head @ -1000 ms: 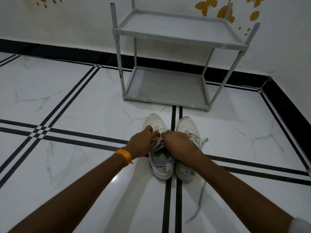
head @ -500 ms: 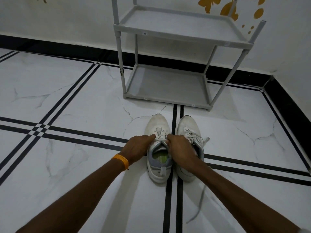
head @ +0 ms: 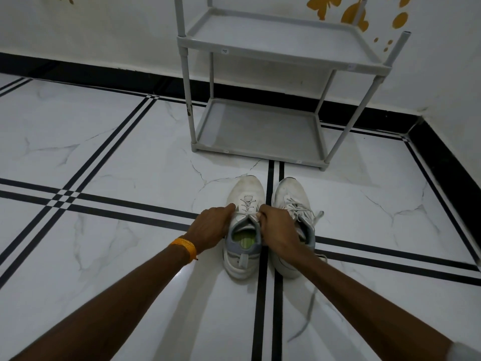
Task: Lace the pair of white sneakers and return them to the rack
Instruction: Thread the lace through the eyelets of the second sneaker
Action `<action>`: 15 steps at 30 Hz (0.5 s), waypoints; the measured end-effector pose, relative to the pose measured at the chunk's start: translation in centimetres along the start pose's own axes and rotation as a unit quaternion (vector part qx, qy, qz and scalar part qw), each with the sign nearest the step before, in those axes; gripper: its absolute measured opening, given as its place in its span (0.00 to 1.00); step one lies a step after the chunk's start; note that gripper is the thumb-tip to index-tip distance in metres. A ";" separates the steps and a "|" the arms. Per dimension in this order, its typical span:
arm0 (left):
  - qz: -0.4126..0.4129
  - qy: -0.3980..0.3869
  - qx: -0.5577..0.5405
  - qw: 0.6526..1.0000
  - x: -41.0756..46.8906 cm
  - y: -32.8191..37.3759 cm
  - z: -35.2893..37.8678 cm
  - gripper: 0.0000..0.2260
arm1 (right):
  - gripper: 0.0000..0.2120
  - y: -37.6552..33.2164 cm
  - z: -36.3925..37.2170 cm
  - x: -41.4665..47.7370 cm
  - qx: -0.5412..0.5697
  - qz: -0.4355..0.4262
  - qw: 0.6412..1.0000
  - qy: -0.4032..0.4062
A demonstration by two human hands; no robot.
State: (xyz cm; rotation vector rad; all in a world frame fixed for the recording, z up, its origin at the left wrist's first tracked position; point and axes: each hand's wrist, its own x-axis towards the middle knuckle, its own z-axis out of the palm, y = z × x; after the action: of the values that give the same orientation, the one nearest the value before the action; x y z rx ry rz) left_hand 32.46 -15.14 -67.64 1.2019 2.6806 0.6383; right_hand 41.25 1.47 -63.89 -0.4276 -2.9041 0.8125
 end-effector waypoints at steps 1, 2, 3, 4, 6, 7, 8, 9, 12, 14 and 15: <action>-0.009 0.004 -0.011 1.000 -0.2 -0.1 -0.3 0.09 | 0.11 -0.5 0.2 0.1 0.005 0.000 1.000 -0.006; -0.019 0.015 -0.016 1.000 -0.5 -0.5 -0.6 0.07 | 0.11 -1.2 0.4 0.2 0.007 -0.002 1.000 -0.013; -0.032 0.026 -0.021 0.999 -0.8 -1.0 -0.9 0.06 | 0.10 -2.0 0.7 0.2 0.010 -0.005 1.000 -0.020; -0.047 0.038 -0.026 0.998 -1.1 -1.6 -1.2 0.06 | 0.10 -2.9 1.0 0.3 0.014 -0.009 1.000 -0.025; -0.072 0.055 -0.039 0.995 -1.8 -3.0 -1.6 0.07 | 0.09 -4.6 1.8 0.7 0.024 -0.019 0.999 -0.032; -0.080 0.057 -0.039 0.994 -2.1 -3.8 -1.8 0.07 | 0.08 -5.2 2.3 1.0 0.024 -0.022 0.999 -0.037; -0.087 0.059 -0.025 0.994 -2.5 -4.5 -2.1 0.06 | 0.08 -5.8 2.5 1.2 0.025 -0.026 0.998 -0.042; -0.094 0.063 -0.002 0.994 -2.8 -5.0 -2.4 0.06 | 0.08 -6.2 2.8 1.5 0.025 -0.029 0.998 -0.046; -0.112 0.143 0.104 0.978 -2.8 -4.9 -3.9 0.10 | 0.08 -6.7 2.6 1.8 0.097 -0.015 0.991 -0.086; -0.093 0.199 0.139 0.965 -1.8 -2.7 -4.9 0.14 | 0.16 -5.8 1.5 1.4 0.206 0.012 0.972 -0.112; -0.073 0.221 0.146 0.962 -1.2 -1.3 -5.2 0.15 | 0.20 -5.0 0.6 1.1 0.230 0.018 0.968 -0.095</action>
State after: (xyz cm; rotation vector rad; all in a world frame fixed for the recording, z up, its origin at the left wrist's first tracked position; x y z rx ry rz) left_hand 30.90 -18.44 -63.59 1.0006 3.2985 0.5570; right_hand 38.86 -2.56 -61.76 -0.3696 -2.7401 1.5610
